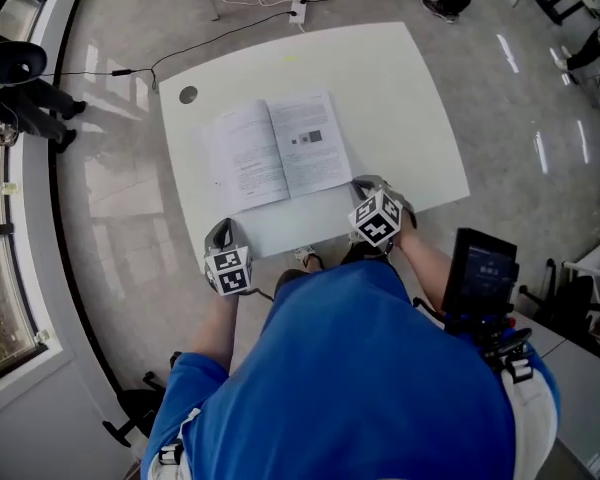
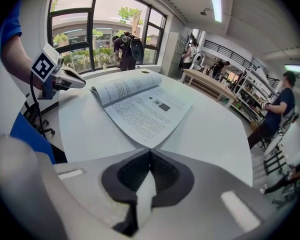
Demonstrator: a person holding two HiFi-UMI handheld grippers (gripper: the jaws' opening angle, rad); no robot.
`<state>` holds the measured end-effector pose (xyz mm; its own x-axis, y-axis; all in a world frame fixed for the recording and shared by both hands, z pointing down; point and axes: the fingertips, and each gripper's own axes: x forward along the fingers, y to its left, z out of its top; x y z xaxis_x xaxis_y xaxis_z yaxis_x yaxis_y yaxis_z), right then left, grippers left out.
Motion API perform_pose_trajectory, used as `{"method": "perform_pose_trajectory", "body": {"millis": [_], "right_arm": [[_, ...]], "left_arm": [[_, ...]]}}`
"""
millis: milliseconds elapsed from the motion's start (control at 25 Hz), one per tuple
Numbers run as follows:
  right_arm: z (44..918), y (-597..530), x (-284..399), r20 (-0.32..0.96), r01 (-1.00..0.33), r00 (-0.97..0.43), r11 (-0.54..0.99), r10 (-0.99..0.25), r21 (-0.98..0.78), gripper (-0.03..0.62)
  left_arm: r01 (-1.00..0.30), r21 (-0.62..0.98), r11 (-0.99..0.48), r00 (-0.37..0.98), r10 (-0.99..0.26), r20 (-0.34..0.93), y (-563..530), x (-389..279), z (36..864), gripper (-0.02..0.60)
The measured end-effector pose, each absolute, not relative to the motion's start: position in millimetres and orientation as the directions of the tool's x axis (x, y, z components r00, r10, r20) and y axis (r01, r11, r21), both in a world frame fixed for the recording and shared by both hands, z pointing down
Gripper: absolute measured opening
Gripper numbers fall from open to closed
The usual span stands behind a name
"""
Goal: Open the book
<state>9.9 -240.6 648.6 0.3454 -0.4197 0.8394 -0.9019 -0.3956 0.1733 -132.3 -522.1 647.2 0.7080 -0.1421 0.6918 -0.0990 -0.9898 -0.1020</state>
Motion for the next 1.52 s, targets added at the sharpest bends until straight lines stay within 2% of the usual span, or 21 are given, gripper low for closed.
{"method": "perform_pose_trajectory", "body": {"millis": [440, 1000, 1200, 1520], "right_arm": [[628, -221, -9, 0.774, -0.886, 0.391, -0.431, -0.498, 0.170, 0.003], [507, -159, -87, 0.480, -0.883, 0.434, -0.465, -0.763, 0.059, 0.003], [480, -146, -103, 0.411, -0.862, 0.482, -0.503, -0.774, 0.064, 0.003], [452, -138, -117, 0.356, -0.819, 0.551, -0.570, -0.755, 0.060, 0.003]], "left_arm": [[-0.087, -0.089, -0.992, 0.797, -0.123, 0.591, -468, -128, 623, 0.008], [-0.105, -0.080, -0.991, 0.928, -0.127, 0.350, -323, -178, 498, 0.006], [-0.039, -0.121, -0.992, 0.961, -0.070, 0.267, -300, -196, 474, 0.006], [0.052, -0.118, -0.992, 0.969, 0.021, 0.247, -289, -198, 461, 0.006]]}}
